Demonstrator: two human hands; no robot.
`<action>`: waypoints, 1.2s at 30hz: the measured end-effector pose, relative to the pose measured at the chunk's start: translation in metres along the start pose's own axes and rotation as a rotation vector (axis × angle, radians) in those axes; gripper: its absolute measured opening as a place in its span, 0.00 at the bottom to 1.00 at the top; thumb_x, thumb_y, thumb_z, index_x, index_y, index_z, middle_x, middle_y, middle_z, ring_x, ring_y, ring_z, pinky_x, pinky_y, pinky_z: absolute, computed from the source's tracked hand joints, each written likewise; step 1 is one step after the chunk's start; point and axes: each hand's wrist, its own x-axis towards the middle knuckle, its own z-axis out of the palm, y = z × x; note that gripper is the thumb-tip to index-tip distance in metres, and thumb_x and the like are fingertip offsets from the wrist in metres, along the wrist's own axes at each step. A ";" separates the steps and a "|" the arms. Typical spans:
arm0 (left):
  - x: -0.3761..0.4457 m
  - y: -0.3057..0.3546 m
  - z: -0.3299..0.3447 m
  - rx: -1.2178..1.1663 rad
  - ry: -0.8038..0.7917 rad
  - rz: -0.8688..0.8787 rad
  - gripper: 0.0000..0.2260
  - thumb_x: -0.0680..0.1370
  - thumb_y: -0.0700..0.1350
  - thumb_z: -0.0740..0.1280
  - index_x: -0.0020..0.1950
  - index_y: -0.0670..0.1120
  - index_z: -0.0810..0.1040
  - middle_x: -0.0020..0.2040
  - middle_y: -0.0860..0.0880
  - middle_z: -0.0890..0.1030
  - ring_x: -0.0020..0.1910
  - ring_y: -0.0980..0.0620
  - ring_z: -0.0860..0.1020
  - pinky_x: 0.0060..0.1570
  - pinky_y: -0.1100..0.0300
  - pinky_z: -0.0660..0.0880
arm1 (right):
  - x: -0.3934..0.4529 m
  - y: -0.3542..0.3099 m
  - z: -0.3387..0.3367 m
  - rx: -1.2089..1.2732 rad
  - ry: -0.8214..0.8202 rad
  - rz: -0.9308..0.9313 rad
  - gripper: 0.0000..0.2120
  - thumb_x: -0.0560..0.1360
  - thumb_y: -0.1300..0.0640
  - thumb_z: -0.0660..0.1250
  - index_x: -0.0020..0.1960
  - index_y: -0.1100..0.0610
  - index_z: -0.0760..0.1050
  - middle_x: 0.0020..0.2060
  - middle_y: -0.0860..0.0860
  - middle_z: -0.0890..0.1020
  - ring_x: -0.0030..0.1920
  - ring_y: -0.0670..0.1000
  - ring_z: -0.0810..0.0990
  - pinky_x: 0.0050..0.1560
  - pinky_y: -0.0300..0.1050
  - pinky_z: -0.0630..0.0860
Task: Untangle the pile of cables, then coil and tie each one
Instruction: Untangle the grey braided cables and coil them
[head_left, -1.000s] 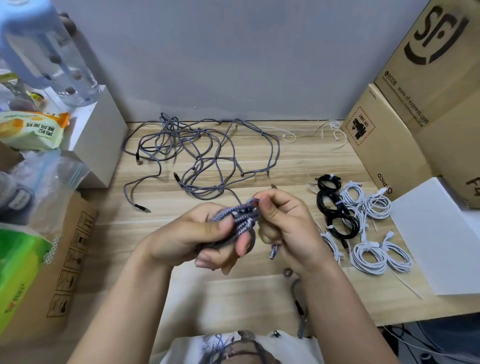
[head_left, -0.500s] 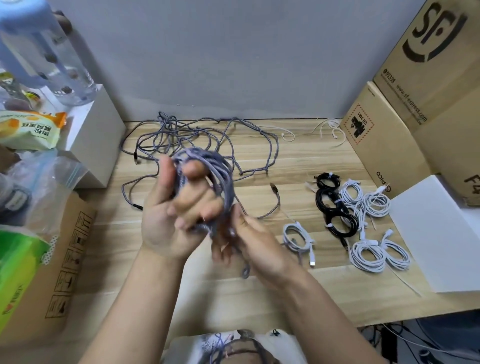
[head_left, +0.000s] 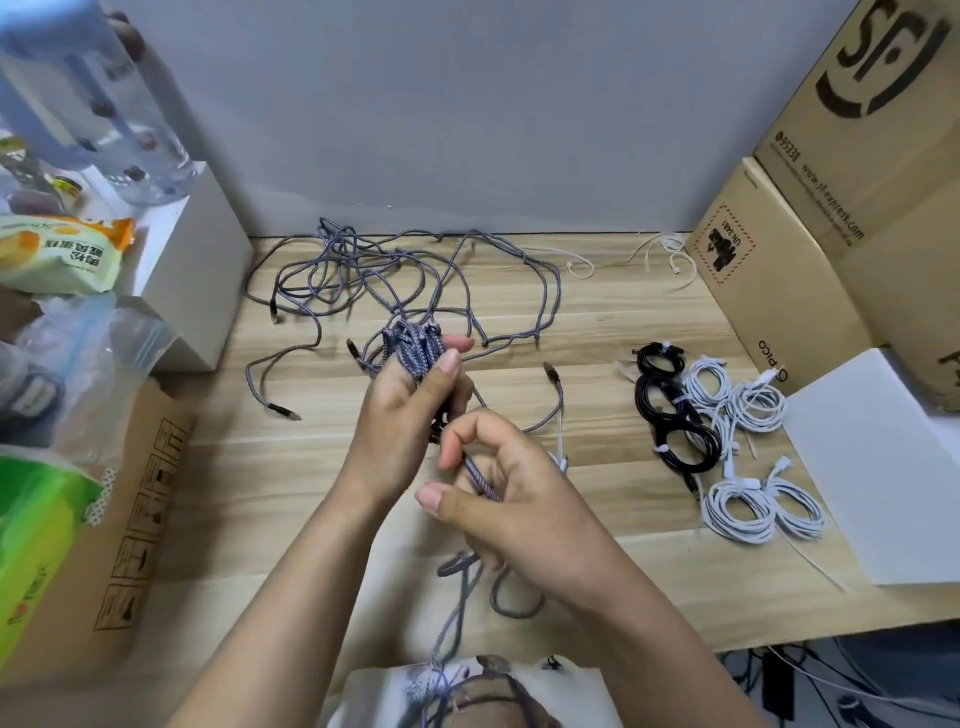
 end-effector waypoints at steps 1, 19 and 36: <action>-0.002 -0.001 0.001 0.028 -0.014 -0.001 0.13 0.72 0.55 0.63 0.51 0.49 0.76 0.28 0.54 0.72 0.32 0.53 0.69 0.36 0.60 0.67 | -0.002 -0.004 -0.002 0.018 -0.008 -0.010 0.12 0.71 0.64 0.68 0.40 0.51 0.68 0.25 0.52 0.64 0.19 0.43 0.64 0.22 0.32 0.65; -0.011 0.014 -0.027 -0.323 -1.110 -0.456 0.14 0.75 0.55 0.67 0.43 0.44 0.77 0.23 0.54 0.68 0.20 0.56 0.64 0.35 0.61 0.74 | -0.004 -0.032 -0.045 -0.113 0.331 -0.104 0.11 0.66 0.64 0.74 0.39 0.54 0.72 0.20 0.48 0.63 0.20 0.42 0.57 0.21 0.32 0.56; -0.011 0.058 0.006 -1.183 -0.466 -0.178 0.08 0.81 0.38 0.58 0.52 0.33 0.71 0.25 0.52 0.60 0.22 0.56 0.57 0.40 0.57 0.66 | 0.016 0.006 -0.023 0.303 0.146 0.025 0.16 0.73 0.46 0.61 0.32 0.55 0.69 0.21 0.47 0.63 0.19 0.42 0.63 0.23 0.36 0.64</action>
